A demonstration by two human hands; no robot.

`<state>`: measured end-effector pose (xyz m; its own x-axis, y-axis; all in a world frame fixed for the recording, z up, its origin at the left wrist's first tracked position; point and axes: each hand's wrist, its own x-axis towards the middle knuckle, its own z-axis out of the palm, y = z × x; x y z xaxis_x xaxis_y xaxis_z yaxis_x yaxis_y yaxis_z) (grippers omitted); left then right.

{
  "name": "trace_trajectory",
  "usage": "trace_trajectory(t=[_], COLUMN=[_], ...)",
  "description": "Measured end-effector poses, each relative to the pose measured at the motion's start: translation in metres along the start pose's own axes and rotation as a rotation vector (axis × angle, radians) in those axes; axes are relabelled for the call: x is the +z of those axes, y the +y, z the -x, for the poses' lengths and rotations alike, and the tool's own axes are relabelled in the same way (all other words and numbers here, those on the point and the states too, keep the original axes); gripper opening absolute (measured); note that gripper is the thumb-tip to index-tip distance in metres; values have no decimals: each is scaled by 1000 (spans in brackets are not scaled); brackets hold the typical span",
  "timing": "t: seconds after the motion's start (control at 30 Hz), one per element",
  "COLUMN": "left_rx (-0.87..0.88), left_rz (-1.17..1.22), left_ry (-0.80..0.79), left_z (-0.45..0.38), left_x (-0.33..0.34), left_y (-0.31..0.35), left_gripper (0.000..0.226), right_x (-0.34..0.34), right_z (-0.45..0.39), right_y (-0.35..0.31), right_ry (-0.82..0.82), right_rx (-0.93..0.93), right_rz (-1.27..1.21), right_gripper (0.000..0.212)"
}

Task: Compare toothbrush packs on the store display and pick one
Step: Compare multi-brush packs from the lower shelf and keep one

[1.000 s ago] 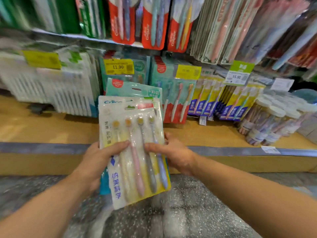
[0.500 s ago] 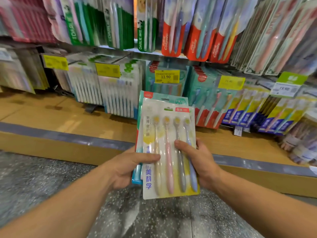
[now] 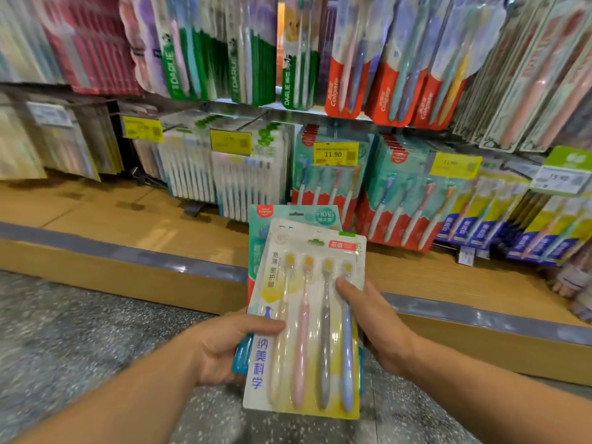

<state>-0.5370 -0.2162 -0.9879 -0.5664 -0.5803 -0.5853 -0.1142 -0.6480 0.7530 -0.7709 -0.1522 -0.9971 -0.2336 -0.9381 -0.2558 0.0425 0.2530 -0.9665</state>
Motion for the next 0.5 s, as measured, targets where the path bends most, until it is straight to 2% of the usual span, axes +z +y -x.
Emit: trace_trajectory(t=[0.07,0.2,0.3,0.37,0.5], left_rx=[0,53,101,110,68], left_rz=[24,63,74,79,96], left_ry=[36,102,114,95,20], left_z=[5,11,11,10,2], left_x=[-5,-11,-11,-7,7], left_y=[-2,0,7,10,12], left_gripper=[36,51,54,52,51], right_x=[6,16,19,16,-2], right_z=[-3,-12,-17,-16,-8], right_y=[-1,-9,-16,-18,-21], right_ry=[-29,-24,-13,2,67], right_rx=[16,54,69,70,73], right_rz=[21,32,2,-9,-27], right_gripper=[60,62,62,57,33])
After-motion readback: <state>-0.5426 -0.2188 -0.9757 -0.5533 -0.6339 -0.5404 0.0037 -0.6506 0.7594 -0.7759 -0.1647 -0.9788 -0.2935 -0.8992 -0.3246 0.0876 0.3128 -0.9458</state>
